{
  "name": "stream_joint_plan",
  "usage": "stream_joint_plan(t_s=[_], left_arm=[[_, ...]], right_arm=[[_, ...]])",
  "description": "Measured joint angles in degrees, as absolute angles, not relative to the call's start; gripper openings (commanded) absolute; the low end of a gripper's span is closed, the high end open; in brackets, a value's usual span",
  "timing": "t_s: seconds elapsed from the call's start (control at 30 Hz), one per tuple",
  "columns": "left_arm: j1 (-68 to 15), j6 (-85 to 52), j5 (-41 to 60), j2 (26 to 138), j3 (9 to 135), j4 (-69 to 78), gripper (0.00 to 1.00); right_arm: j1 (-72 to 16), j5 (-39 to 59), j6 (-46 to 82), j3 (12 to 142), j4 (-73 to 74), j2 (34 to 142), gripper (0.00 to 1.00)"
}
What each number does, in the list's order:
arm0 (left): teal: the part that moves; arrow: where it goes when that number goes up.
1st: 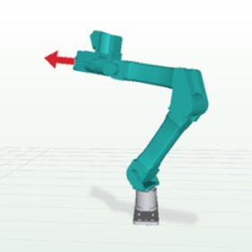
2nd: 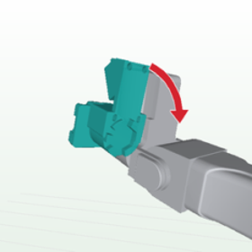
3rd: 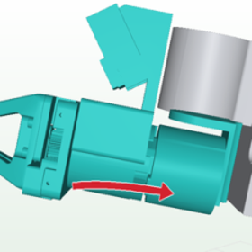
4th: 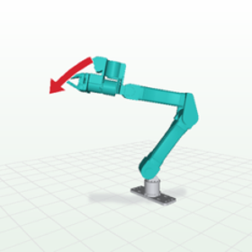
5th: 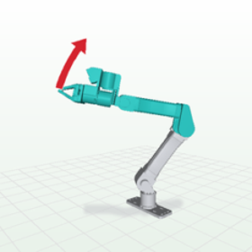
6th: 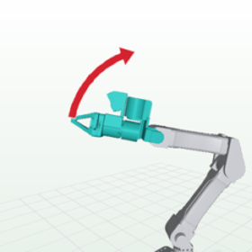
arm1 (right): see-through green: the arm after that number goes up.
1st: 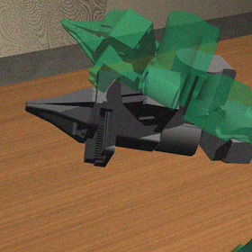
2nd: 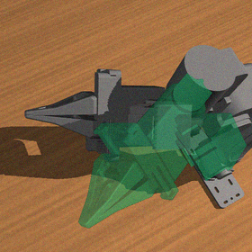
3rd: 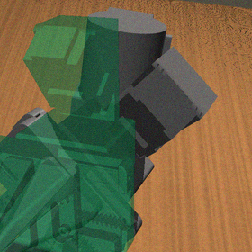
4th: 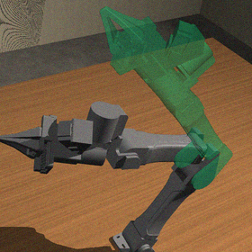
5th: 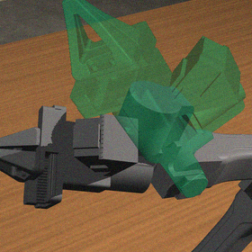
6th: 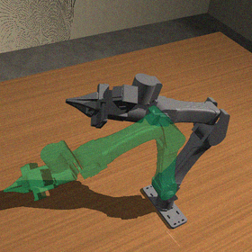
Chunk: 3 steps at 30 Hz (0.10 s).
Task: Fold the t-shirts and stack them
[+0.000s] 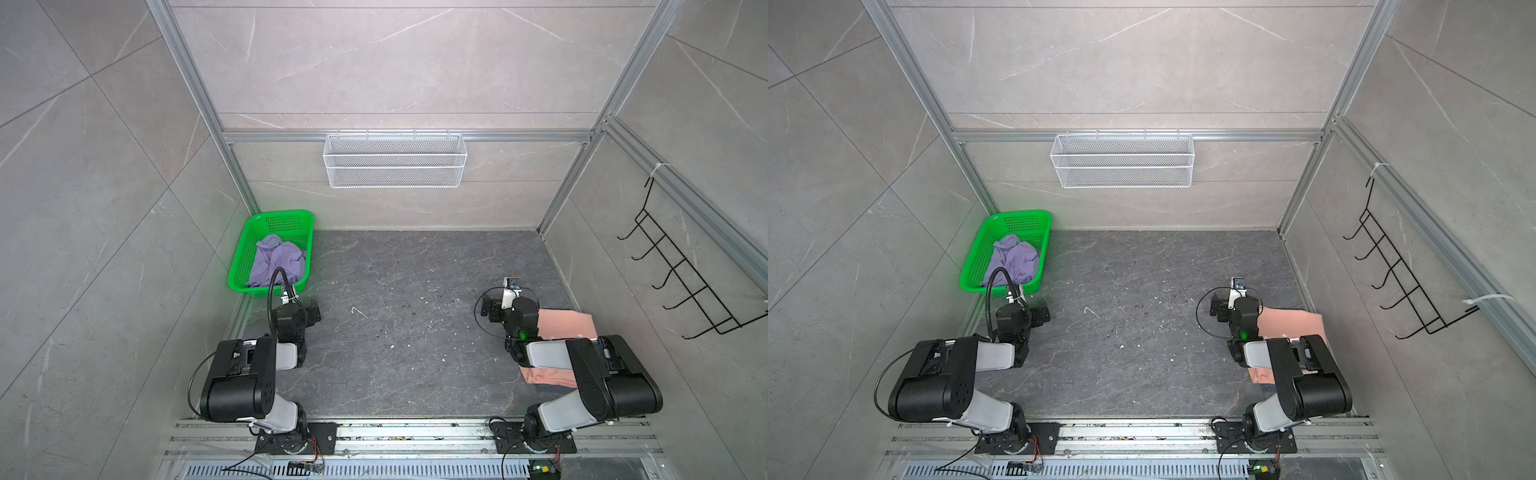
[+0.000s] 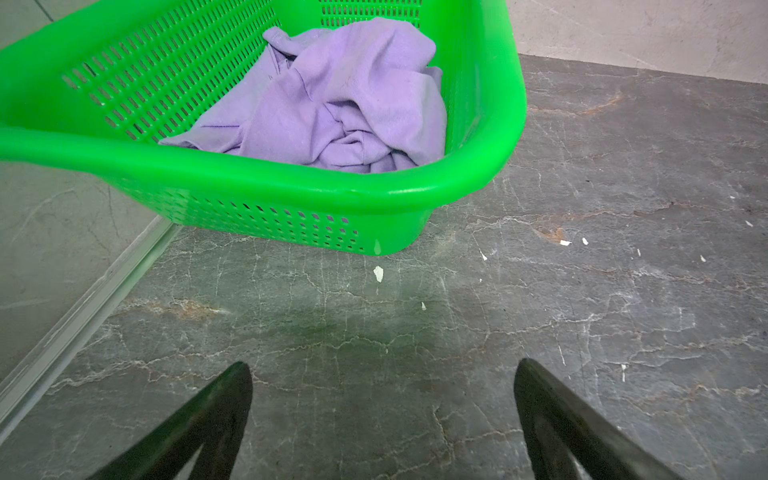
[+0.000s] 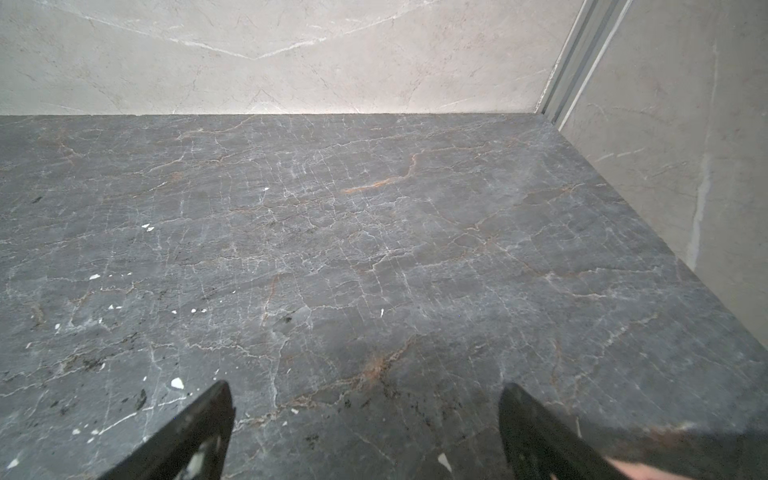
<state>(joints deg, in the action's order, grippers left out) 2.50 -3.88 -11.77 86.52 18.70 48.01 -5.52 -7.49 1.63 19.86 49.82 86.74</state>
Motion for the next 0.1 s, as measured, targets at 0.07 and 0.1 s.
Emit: stream_joint_plan(t_s=[0.07,0.1], left_arm=[[2.50,-3.88,-11.77,86.50,18.70,48.01,1.00],[2.50,-3.88,-11.77,86.50,18.70,48.01,1.00]], right_arm=[[-5.52,-7.49,1.63,19.86,49.82,86.74,0.99],[-5.52,-7.49,1.63,19.86,49.82,86.74,0.99]])
